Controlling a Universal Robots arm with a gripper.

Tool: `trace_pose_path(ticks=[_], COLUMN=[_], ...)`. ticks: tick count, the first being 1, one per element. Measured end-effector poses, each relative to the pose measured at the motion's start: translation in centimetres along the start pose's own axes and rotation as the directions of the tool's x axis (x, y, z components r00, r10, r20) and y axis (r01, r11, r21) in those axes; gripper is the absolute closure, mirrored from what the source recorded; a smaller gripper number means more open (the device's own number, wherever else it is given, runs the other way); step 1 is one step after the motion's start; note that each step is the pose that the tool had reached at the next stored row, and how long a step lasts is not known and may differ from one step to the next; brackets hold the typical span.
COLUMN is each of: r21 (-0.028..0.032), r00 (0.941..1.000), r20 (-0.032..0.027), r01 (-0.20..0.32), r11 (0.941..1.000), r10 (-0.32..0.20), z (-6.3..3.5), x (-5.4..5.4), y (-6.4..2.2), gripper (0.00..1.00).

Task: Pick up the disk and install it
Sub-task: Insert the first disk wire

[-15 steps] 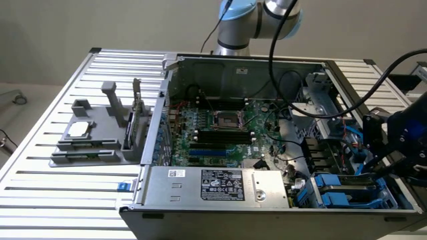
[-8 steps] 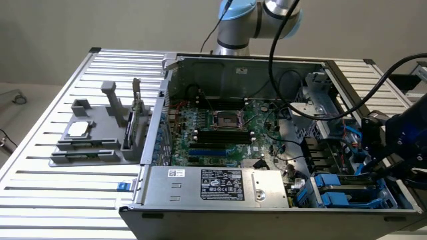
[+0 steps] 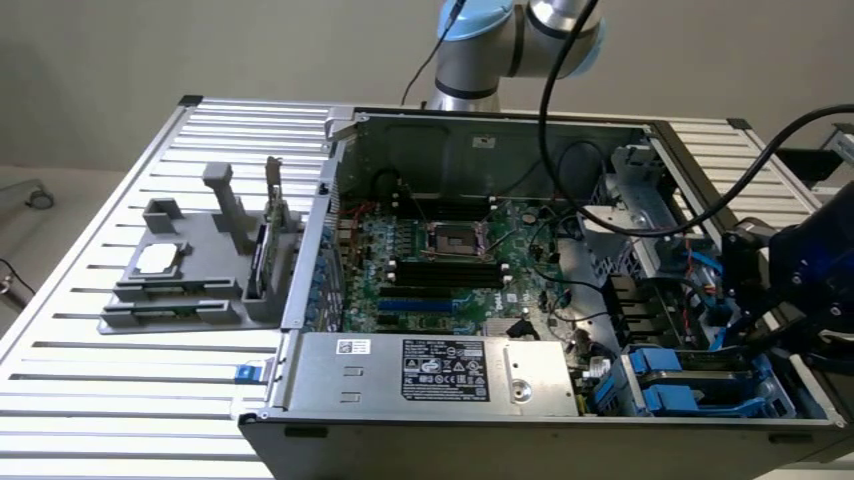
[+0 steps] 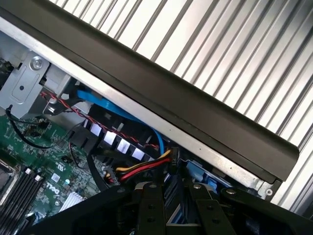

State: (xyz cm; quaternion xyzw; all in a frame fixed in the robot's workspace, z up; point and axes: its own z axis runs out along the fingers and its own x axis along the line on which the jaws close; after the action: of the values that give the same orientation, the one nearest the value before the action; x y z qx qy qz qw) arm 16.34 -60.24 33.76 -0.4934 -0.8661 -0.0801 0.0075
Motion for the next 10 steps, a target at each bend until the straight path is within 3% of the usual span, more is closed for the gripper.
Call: trace_pose_path(ticks=[10], r21=[0.0031], r00=[1.0000], r20=[-0.0015], r01=[-0.007], r11=[1.0000], r10=[0.007], z=[0.36], x=[-0.18], y=[0.50], gripper=[0.74])
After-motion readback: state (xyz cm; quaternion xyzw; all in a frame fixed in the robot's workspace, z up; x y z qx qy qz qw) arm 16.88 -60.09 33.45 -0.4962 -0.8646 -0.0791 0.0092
